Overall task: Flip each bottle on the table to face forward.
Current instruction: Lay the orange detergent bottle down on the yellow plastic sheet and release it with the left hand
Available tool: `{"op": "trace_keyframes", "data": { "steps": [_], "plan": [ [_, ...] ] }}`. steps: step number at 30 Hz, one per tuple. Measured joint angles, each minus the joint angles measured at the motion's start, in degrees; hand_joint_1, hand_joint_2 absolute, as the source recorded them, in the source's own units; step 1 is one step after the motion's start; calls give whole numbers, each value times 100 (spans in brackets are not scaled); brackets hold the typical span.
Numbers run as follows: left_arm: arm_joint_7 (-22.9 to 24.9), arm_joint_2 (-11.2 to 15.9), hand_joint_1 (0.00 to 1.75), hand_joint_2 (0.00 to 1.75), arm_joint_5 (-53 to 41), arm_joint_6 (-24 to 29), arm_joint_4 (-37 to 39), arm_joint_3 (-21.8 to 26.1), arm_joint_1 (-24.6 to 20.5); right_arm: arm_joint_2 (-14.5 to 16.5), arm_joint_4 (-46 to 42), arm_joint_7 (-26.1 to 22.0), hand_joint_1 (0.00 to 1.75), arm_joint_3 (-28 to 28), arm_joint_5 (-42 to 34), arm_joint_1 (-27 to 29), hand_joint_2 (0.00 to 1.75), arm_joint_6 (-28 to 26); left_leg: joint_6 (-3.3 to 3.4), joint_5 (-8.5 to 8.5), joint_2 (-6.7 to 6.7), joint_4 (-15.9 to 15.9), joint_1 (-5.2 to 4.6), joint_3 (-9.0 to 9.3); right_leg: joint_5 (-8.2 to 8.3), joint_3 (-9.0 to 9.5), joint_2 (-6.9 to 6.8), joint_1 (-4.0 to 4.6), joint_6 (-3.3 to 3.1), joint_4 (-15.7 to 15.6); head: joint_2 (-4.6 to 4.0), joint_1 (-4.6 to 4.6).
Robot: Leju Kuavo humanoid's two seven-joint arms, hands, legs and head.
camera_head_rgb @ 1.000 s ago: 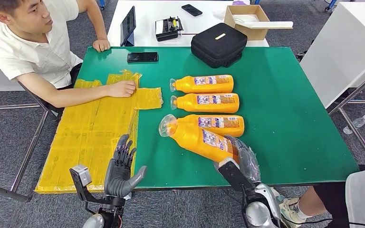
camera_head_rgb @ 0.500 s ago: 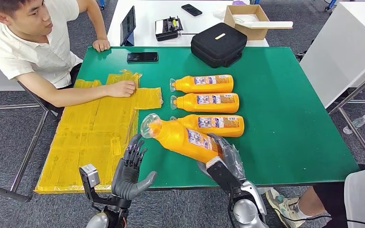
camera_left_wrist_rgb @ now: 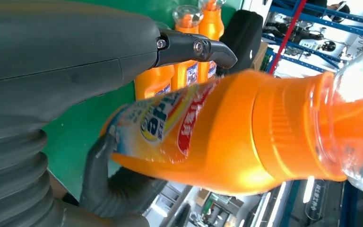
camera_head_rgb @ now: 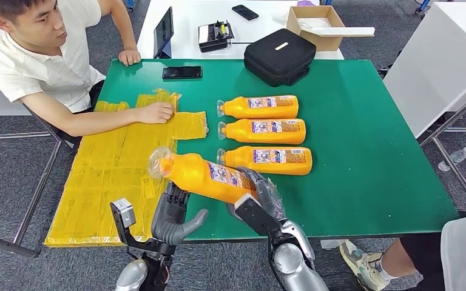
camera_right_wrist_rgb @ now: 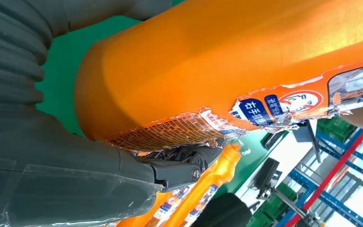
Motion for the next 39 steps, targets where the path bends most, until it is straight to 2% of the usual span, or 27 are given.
{"op": "trace_keyframes", "data": {
  "steps": [17, 27, 31, 33, 37, 39],
  "plan": [
    [-289, 0, 0, 175, -32, 575, 278, -152, -327, 116, 391, 28, 175, 452, 170, -168, 175, -63, 0, 1, 0, 0, 0, -8, 0, -8, 0, 0, 0, 0, 0, 0],
    [-374, -1, 1, 175, 304, 490, 317, -152, -342, 115, 550, -18, 175, 629, -86, -194, 175, 54, 0, 0, 0, 0, 0, -10, 0, -10, 0, 0, 0, 0, 0, 1],
    [-376, -1, 145, 175, 571, 335, 372, -152, -380, 113, 685, -109, 175, 705, -277, -238, 175, 113, 0, 1, 0, 0, 0, -10, 1, -10, 0, 0, 0, 0, 0, 2],
    [-380, -2, 148, 175, 650, 288, 400, -152, -402, 111, 760, -142, 175, 737, -381, -266, 175, 148, 0, 1, 0, 0, 0, -10, 1, -9, 0, 0, 0, 0, 0, 2],
    [-395, -2, 175, 175, 696, 266, 444, -151, -419, 111, 871, -185, 175, 755, -473, -293, 175, 162, 0, 1, 0, 0, 0, -10, 1, -9, 0, 0, 0, 1, 0, 1],
    [-399, -2, 175, 175, 695, 256, 457, -150, -424, 107, 907, -189, 175, 764, -504, -297, 175, 174, 0, 1, 0, 0, 0, -10, 0, -10, 0, 0, 0, 1, 0, 2]
  ]
}}
